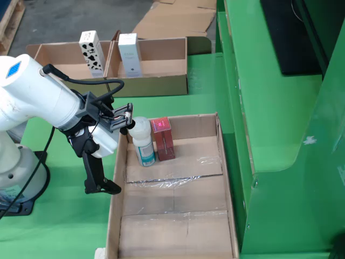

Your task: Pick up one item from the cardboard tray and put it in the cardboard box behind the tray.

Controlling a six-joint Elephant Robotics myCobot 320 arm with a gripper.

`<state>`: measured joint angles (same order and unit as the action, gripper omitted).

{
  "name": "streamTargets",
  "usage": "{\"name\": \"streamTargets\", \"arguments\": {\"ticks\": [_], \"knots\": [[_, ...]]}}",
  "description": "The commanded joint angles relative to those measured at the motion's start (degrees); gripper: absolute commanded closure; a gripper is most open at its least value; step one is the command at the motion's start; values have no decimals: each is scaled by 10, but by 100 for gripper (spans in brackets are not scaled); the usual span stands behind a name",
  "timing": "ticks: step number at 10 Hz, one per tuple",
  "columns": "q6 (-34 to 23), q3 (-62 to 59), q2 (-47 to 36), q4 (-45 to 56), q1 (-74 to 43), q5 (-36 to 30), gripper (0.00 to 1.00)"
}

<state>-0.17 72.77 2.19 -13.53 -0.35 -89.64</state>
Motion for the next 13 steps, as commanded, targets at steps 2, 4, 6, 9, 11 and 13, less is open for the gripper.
{"name": "streamTargets", "arguments": {"ticks": [2,4,6,9,11,13], "knots": [[-2,-16,-10,-7,0,0,0],[1,-15,-8,-8,7,2,0],[19,12,-35,-6,53,21,0],[59,52,-89,14,127,50,0],[80,71,-114,22,164,65,0],[140,92,-159,66,272,112,0]]}}
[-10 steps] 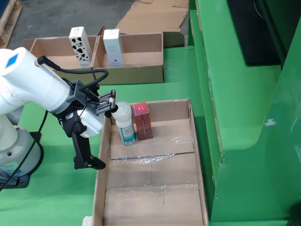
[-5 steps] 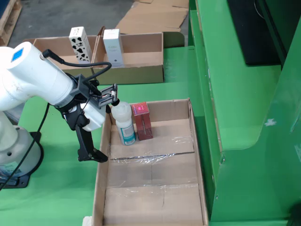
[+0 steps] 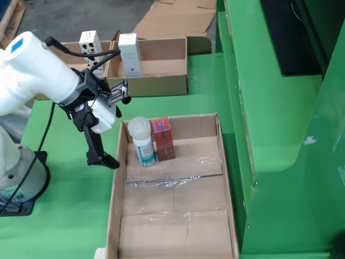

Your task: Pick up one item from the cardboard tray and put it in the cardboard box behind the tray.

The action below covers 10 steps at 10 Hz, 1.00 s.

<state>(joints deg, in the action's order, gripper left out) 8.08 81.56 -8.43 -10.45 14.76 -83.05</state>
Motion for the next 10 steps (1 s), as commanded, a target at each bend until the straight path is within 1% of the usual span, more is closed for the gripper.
{"name": "streamTargets", "arguments": {"ticks": [1,2,5,6,8,10], "knots": [[57,4,-53,36,121,46,0],[70,11,-63,43,143,51,0],[64,14,-57,31,140,46,0],[60,8,-40,22,142,43,0],[60,8,-40,22,142,43,0],[59,-15,-15,20,149,42,0]]}}
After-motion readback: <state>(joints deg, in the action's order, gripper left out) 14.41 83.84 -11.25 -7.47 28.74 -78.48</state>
